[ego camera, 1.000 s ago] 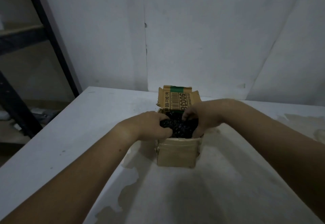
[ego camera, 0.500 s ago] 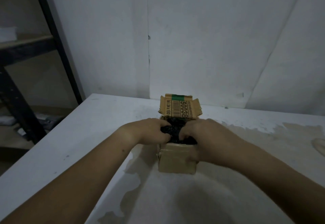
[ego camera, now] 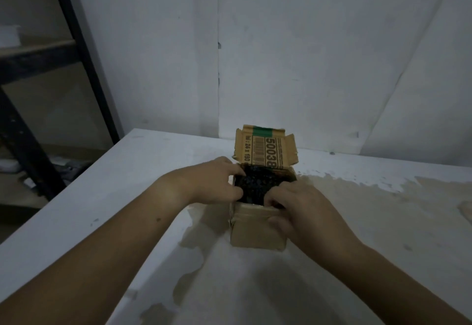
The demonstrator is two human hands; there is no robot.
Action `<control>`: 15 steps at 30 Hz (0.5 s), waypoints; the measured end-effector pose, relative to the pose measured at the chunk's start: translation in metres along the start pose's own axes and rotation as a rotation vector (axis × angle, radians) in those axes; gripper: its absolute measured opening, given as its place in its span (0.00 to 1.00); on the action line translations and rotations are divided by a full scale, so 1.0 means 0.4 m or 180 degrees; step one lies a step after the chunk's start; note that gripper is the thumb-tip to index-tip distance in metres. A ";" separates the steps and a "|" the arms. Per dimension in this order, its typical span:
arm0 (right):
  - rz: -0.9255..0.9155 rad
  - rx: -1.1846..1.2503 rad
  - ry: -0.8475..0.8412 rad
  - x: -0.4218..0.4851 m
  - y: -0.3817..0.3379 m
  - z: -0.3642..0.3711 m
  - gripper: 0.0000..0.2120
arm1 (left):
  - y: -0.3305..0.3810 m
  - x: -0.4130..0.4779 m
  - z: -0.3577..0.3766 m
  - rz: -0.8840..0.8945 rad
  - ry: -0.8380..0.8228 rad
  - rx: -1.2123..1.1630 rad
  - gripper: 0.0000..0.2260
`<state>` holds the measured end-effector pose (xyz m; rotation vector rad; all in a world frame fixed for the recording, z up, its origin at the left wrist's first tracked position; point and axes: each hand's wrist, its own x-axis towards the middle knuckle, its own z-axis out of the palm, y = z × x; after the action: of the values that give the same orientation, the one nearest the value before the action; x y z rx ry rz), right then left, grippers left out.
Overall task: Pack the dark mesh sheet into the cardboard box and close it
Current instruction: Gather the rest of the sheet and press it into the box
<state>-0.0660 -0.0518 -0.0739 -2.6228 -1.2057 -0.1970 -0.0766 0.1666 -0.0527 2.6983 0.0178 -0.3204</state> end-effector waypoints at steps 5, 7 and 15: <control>0.0059 -0.0057 0.0033 0.003 -0.002 0.012 0.18 | 0.049 0.026 0.002 -0.0259 -0.0141 0.0650 0.18; 0.0050 -0.0194 -0.0057 0.001 0.000 0.023 0.20 | 0.068 0.039 0.014 -0.0333 -0.0079 0.1112 0.16; 0.0063 -0.0655 -0.0245 0.030 -0.015 0.043 0.22 | 0.048 0.033 0.014 -0.0264 -0.0104 0.0262 0.20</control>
<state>-0.0625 -0.0346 -0.0868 -2.8418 -1.2442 -0.2297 -0.0638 0.1461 -0.0528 2.7785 0.1096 -0.3986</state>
